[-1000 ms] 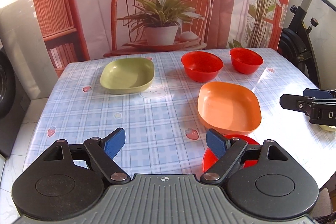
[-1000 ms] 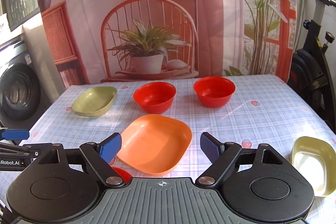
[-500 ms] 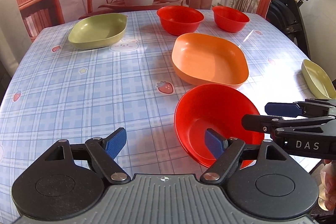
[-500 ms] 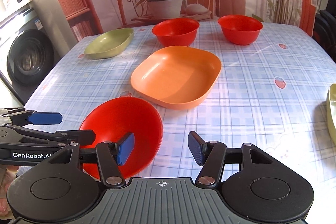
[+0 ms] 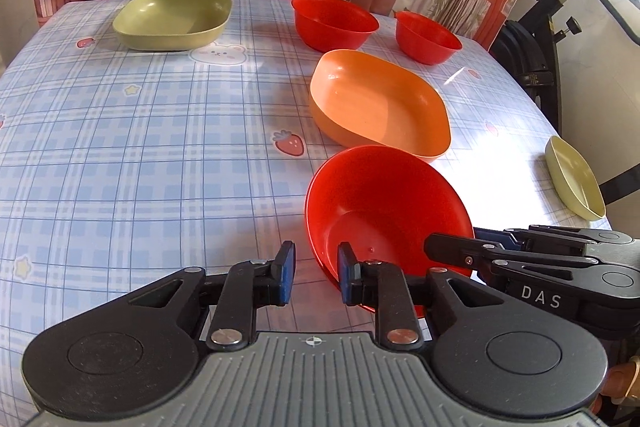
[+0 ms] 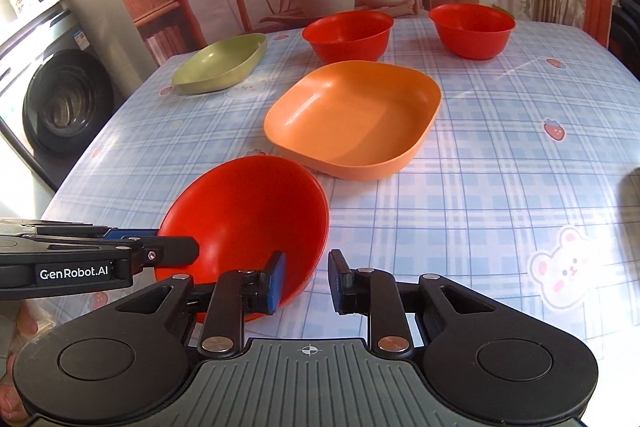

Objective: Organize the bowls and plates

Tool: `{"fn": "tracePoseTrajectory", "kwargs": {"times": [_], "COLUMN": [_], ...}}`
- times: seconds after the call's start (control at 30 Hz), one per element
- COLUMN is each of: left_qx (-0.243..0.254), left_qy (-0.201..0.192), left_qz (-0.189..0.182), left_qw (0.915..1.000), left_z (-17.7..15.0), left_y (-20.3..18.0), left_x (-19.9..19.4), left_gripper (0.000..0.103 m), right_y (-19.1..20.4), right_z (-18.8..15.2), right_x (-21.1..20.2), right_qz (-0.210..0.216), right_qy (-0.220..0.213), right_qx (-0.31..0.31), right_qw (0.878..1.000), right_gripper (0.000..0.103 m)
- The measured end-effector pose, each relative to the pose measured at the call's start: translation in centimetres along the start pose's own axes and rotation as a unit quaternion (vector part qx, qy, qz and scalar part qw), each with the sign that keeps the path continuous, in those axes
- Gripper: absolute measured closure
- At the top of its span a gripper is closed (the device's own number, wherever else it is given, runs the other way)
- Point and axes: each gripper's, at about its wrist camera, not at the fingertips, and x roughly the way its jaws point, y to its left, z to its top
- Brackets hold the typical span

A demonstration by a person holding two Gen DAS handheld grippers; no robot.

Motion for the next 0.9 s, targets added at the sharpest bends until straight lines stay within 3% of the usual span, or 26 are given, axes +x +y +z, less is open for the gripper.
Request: {"fn": "tracePoseTrajectory", "kwargs": {"times": [0.23,0.47,0.9], "left_qx": [0.018,0.040,0.077], "left_qy": [-0.005,-0.032,-0.148], "left_qz": [0.006,0.009,0.018], "left_qw": [0.9998,0.9987,0.9858], "left_z": [-0.8,1.0,8.0], "left_y": [0.5,0.1,-2.8], "left_x": [0.0,-2.6,-10.0], "left_gripper": [0.087,0.087,0.086], "right_y": [0.2,1.0,2.1], "right_z": [0.3,2.9,11.9], "right_x": [-0.8,-3.0,-8.4], "right_qz": [-0.002,0.007,0.033], "right_qy": [-0.016,-0.047,-0.147], "right_qx": [-0.001,-0.012,-0.042], "right_qw": [1.000,0.999,0.988], "right_gripper": [0.090,0.090,0.089]}}
